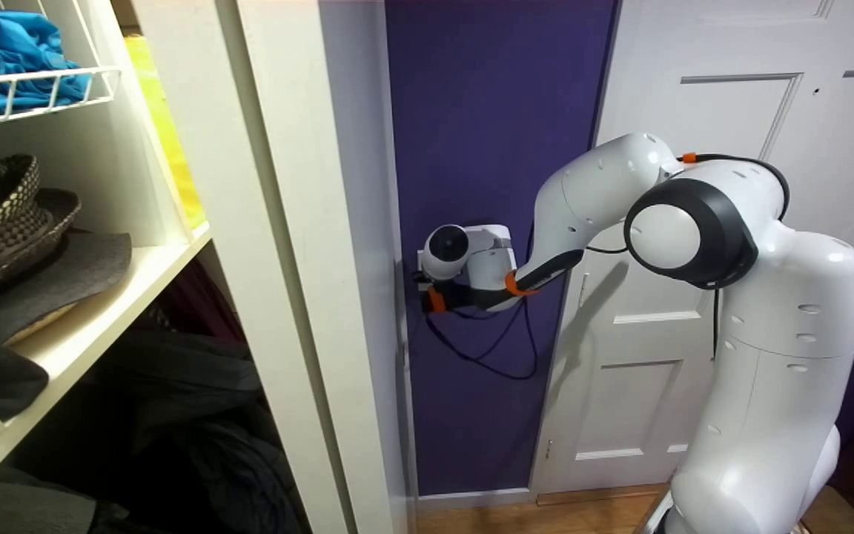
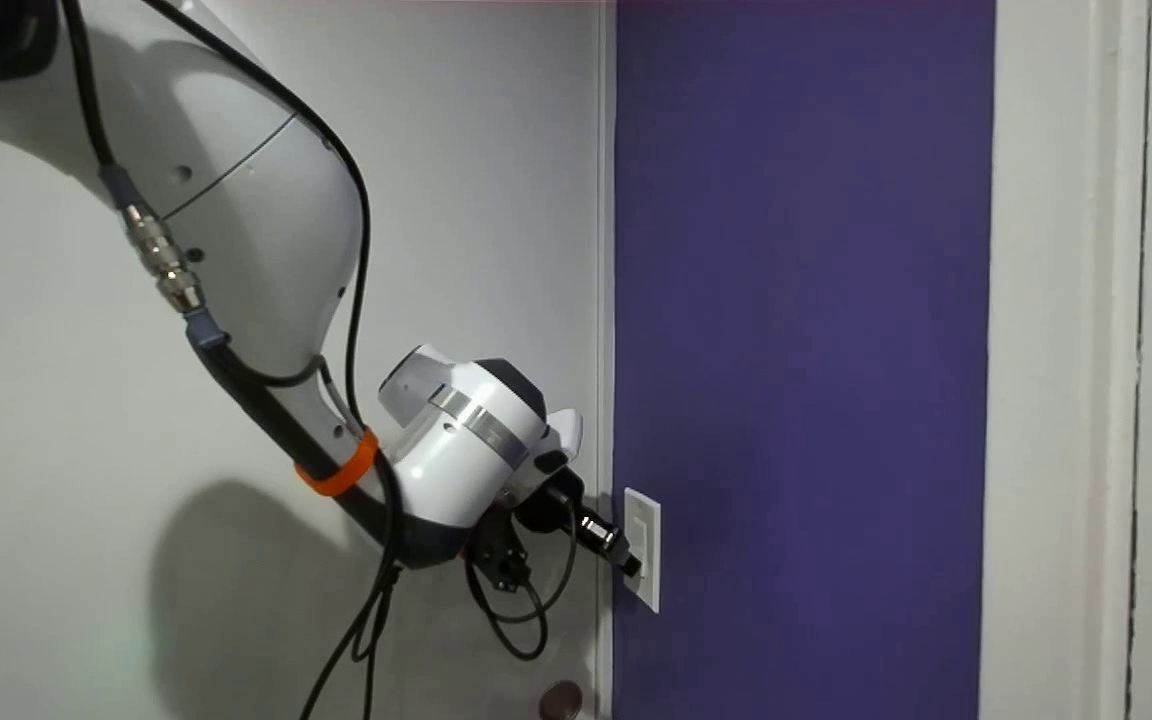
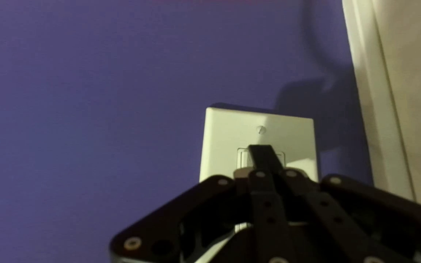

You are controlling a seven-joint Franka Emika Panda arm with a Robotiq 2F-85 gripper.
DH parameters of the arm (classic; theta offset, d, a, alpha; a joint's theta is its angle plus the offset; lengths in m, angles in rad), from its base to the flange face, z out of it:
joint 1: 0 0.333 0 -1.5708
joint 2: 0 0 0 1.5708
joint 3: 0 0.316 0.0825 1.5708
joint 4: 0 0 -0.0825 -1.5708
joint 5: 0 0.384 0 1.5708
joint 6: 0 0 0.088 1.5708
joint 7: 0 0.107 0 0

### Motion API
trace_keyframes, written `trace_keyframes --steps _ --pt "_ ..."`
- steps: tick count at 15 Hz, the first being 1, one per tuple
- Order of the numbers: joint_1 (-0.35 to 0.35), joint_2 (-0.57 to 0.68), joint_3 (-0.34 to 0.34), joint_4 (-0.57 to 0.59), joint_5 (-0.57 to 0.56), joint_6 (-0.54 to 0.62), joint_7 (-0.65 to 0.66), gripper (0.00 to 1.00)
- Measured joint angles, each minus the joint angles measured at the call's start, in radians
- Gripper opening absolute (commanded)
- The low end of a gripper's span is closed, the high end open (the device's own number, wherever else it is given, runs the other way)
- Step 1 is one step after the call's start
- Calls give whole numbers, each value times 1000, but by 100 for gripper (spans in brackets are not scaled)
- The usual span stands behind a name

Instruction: Push the light switch downwards

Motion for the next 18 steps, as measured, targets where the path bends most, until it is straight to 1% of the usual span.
trace_keyframes --steps 9,13,16,18 --pt "0 28 0 16 -5 8 15 0" --pt "0 24 3 16 10 8 -1 0" --pt "0 2 16 10 69 8 -70 0" --pt "-1 -23 26 -5 147 8 -148 0"
